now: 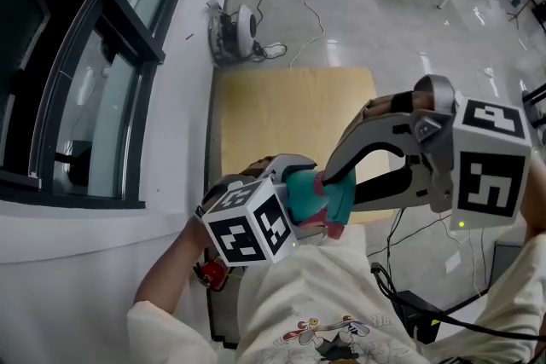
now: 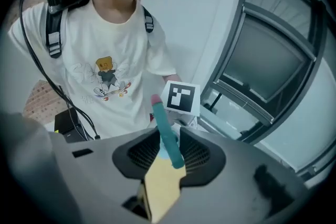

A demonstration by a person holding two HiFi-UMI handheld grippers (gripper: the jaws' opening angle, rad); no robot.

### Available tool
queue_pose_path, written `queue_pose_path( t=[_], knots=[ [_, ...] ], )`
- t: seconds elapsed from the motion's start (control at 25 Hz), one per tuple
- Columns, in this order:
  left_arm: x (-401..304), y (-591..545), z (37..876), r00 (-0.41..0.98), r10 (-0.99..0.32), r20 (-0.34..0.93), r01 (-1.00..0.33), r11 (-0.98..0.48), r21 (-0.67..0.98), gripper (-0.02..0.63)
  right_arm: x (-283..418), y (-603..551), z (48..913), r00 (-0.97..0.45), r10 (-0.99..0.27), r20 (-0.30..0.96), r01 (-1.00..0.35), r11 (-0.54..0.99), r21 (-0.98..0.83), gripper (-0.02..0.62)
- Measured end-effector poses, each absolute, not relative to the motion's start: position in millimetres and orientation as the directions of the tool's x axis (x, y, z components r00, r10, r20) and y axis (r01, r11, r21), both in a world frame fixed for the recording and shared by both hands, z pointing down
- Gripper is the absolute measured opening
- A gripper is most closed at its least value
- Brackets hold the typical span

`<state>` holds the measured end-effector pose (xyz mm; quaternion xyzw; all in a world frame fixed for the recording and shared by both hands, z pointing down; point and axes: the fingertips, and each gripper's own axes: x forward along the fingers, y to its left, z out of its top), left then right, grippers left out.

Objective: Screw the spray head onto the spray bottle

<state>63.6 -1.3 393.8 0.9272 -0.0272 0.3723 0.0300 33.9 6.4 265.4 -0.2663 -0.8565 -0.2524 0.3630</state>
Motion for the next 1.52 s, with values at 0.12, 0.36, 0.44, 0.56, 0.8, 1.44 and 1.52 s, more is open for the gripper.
queue_pose_path(
  t=[0.12,0.36,0.44,0.56,0.8,1.44,1.52],
  knots=[
    [63,1,396,0.723,-0.006,0.691,-0.066,-0.996,0.06,0.426,32,6,266,-0.578,0.258,0.774,0.656,0.711,0.253,0.092],
    [69,3,396,0.726,-0.021,0.687,-0.052,-0.998,0.024,0.426,38,11,266,-0.522,0.321,0.79,0.667,0.731,0.144,0.091],
    [71,2,391,0.742,-0.042,0.669,-0.055,-0.998,-0.001,0.426,40,8,261,-0.542,0.364,0.758,0.643,0.761,0.094,0.089],
    [72,-3,384,0.758,-0.082,0.648,-0.077,-0.996,-0.037,0.426,44,0,255,-0.562,0.41,0.719,0.603,0.798,0.016,0.089],
    [64,-21,384,0.687,-0.236,0.687,-0.228,-0.968,-0.105,0.426,35,-10,248,-0.611,0.398,0.684,0.51,0.859,-0.044,0.089],
    [26,-77,389,0.503,-0.612,0.611,-0.606,-0.754,-0.256,0.426,16,-72,269,-0.734,0.087,0.674,-0.111,0.963,-0.245,0.089],
    [24,-84,388,0.463,-0.661,0.591,-0.655,-0.704,-0.274,0.426,15,-80,268,-0.741,0.014,0.671,-0.231,0.934,-0.274,0.089]
  ],
)
